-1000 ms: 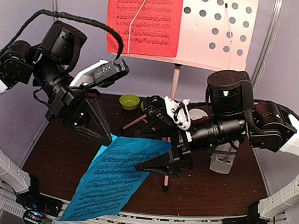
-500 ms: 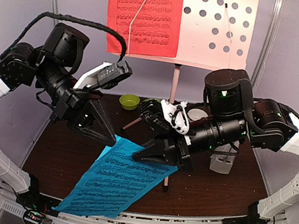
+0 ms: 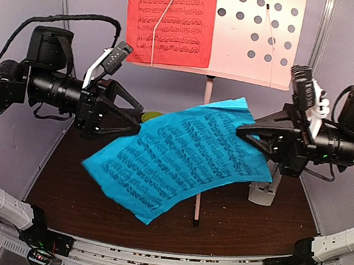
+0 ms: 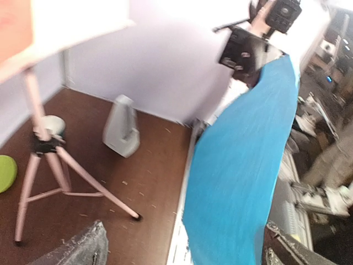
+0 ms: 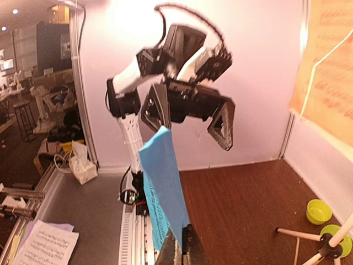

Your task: Set up the instrument practice props

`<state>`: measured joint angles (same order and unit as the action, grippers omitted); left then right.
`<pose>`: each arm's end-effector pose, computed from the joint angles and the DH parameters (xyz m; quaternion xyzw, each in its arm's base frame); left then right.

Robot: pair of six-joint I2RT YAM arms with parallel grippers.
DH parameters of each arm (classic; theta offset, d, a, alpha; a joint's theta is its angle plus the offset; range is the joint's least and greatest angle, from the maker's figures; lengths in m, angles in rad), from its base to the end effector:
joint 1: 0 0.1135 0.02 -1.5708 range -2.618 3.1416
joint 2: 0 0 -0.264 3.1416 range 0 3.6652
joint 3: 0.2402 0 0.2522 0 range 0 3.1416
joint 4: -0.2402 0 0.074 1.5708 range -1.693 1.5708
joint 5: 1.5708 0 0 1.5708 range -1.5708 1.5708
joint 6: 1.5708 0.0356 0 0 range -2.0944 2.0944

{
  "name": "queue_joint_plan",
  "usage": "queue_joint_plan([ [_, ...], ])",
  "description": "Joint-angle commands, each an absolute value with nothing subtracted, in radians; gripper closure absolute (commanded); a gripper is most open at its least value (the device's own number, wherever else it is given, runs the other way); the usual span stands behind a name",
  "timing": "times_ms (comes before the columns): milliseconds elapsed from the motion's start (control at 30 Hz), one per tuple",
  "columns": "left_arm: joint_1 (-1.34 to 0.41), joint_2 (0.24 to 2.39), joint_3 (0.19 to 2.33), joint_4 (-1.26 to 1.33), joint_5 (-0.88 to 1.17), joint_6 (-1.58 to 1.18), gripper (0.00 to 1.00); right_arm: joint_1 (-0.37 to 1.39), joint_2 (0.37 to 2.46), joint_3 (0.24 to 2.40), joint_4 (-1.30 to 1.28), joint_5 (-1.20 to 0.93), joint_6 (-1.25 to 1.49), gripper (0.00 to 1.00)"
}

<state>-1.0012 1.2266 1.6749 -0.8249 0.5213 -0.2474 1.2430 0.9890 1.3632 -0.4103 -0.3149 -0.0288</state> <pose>0.1054 -0.1975 0.4837 0.4288 0.6896 -0.4905 0.3162 0.0503 0.1823 0.4756 -0.5097 0.5073 0.4838 0.4987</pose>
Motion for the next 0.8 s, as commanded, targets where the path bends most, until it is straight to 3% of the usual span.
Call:
queue_joint_plan([
  [0, -0.952, 1.090, 1.533, -0.562, 0.387, -0.272, 0.02, 1.230, 0.902, 1.366, -0.363, -0.186, 0.027, 1.00],
  [300, -0.950, 0.893, 1.149, -0.158, 0.328, -0.322, 0.02, 1.230, 0.786, 1.409, -0.381, -0.039, 0.079, 1.00],
  [767, -0.989, 1.092, 1.084, 0.222, 0.293, -0.334, 0.02, 1.229, 0.718, 1.362, -0.322, -0.033, 0.196, 1.00],
])
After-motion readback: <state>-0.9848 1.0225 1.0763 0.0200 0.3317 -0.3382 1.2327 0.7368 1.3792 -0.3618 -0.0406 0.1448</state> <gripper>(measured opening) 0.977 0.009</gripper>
